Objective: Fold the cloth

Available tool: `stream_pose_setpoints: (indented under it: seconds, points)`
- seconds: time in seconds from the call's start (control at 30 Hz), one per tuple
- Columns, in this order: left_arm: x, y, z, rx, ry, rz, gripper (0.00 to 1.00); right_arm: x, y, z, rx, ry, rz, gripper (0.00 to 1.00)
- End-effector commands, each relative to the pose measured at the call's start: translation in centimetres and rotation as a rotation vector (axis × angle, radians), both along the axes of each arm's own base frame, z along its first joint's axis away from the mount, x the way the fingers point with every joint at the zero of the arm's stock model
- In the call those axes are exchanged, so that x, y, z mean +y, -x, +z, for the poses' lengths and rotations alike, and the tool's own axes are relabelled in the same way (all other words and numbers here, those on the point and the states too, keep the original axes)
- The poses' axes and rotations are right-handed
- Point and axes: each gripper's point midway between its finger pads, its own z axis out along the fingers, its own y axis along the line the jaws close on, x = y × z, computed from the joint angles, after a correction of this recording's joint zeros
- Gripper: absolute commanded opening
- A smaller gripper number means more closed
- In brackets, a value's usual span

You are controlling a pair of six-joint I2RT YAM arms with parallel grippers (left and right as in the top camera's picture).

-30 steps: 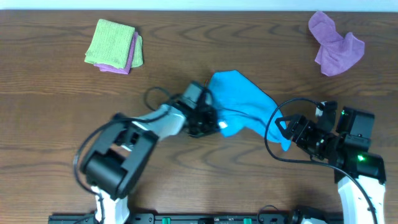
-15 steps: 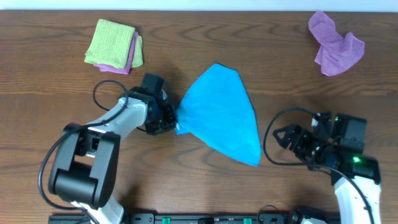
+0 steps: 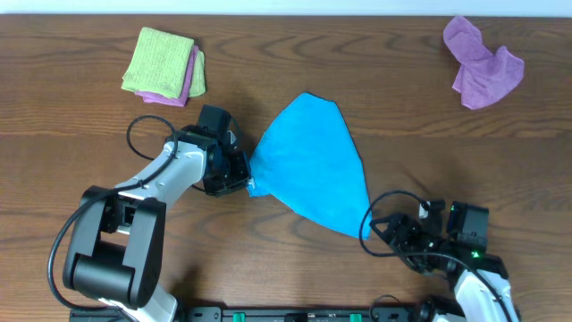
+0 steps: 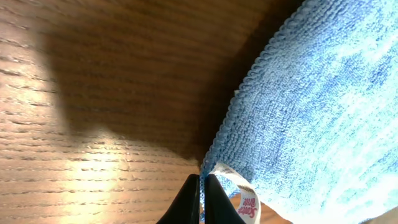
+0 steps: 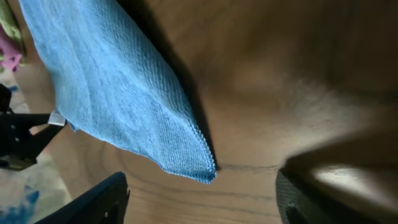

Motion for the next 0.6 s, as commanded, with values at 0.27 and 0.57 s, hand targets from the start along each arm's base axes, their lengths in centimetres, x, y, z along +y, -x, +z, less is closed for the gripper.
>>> stream_pose_setpoints:
  seconds: [0.27,0.57]
  points:
    - [-0.7,0.5,0.6,0.002,0.050,-0.028,0.06,0.7,0.4,-1.4,0.007,-0.087,-0.078,0.72]
    - [0.2,0.3,0.2,-0.012,-0.008,-0.021,0.18,0.9,0.4,-2.4,-0.018,-0.065,-0.078,0.73]
